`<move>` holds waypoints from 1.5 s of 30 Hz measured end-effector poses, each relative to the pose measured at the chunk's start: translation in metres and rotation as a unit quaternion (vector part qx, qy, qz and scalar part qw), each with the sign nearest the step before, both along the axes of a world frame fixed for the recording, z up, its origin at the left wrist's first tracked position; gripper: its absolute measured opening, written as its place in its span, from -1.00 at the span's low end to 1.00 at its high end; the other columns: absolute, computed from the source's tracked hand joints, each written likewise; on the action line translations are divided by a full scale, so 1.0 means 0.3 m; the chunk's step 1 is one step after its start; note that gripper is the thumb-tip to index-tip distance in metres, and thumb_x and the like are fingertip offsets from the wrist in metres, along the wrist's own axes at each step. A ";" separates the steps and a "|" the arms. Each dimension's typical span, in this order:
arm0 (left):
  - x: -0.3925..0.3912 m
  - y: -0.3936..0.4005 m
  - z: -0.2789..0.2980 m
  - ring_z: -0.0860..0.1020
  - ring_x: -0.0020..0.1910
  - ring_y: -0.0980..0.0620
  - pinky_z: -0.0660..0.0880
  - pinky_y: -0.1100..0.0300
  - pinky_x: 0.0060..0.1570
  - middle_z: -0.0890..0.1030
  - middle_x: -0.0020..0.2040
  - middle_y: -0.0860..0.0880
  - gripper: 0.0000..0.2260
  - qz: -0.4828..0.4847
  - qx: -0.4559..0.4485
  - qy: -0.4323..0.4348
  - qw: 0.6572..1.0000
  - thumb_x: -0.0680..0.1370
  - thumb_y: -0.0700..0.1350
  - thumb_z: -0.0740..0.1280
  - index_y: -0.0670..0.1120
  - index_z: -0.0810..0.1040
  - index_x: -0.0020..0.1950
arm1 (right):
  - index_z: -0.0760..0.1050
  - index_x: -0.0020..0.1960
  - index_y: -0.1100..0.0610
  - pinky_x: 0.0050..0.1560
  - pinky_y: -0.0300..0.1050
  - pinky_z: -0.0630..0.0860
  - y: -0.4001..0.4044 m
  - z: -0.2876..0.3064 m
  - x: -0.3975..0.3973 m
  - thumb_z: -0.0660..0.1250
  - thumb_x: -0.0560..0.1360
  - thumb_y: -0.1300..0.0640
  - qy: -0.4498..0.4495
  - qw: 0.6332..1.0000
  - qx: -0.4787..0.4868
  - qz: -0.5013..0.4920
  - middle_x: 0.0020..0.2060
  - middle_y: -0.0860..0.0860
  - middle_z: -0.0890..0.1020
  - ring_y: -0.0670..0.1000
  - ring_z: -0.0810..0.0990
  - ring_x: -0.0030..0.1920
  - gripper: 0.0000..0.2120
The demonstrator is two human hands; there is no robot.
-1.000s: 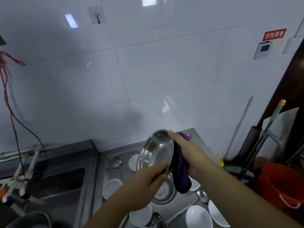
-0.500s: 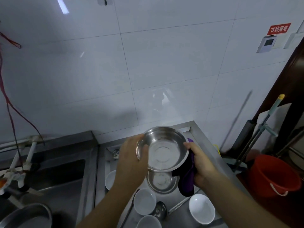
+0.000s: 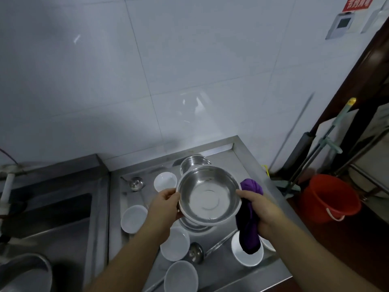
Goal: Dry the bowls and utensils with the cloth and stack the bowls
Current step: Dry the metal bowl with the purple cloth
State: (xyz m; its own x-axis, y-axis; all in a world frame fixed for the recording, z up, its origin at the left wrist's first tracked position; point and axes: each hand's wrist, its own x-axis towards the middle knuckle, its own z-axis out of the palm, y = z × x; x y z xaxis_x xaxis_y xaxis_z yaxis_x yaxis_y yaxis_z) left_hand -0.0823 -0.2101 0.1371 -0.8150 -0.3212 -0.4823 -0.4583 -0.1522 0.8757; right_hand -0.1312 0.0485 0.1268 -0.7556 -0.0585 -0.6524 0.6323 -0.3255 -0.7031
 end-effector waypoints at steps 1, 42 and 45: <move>-0.020 0.017 -0.018 0.72 -0.09 -0.15 0.72 -0.12 0.00 0.76 -0.07 -0.19 -0.86 -0.001 -0.002 -0.009 1.000 0.66 -0.17 0.35 -0.08 0.71 0.12 | 0.59 0.19 0.41 -0.29 0.01 0.64 0.017 -0.015 -0.019 0.57 0.42 0.25 0.010 1.000 0.021 -0.011 -0.18 0.27 0.70 0.19 0.69 -0.30 -0.59; -1.322 0.350 -0.690 0.68 -0.04 -0.02 0.63 0.05 0.04 0.72 0.06 0.02 -0.79 -0.203 -0.417 -0.118 0.878 0.60 -0.12 0.41 -0.01 0.70 0.22 | 0.57 -0.20 0.06 -0.30 0.08 0.60 0.232 -0.775 -1.053 0.39 0.28 0.12 0.015 0.931 0.363 0.020 -0.46 -0.05 0.56 0.01 0.48 -0.35 -0.90; -1.341 0.337 -0.734 0.67 -0.03 -0.02 0.59 0.10 0.00 0.74 0.08 0.00 -0.77 -0.213 -0.419 -0.124 0.874 0.59 -0.12 0.42 0.00 0.71 0.24 | 0.55 -0.23 0.05 -0.35 0.01 0.49 0.208 -0.812 -1.060 0.38 0.30 0.15 0.033 0.924 0.379 0.024 -0.48 -0.02 0.50 0.01 0.41 -0.38 -0.95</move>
State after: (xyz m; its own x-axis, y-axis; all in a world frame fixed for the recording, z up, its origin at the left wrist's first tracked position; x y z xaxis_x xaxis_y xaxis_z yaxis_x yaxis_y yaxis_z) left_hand -0.4846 -0.1089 -0.0830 -0.8503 -0.3393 -0.4024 -0.5086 0.7264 0.4622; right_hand -0.4493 0.1110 -0.1169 -0.8032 0.3621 -0.4730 0.5816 0.3046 -0.7543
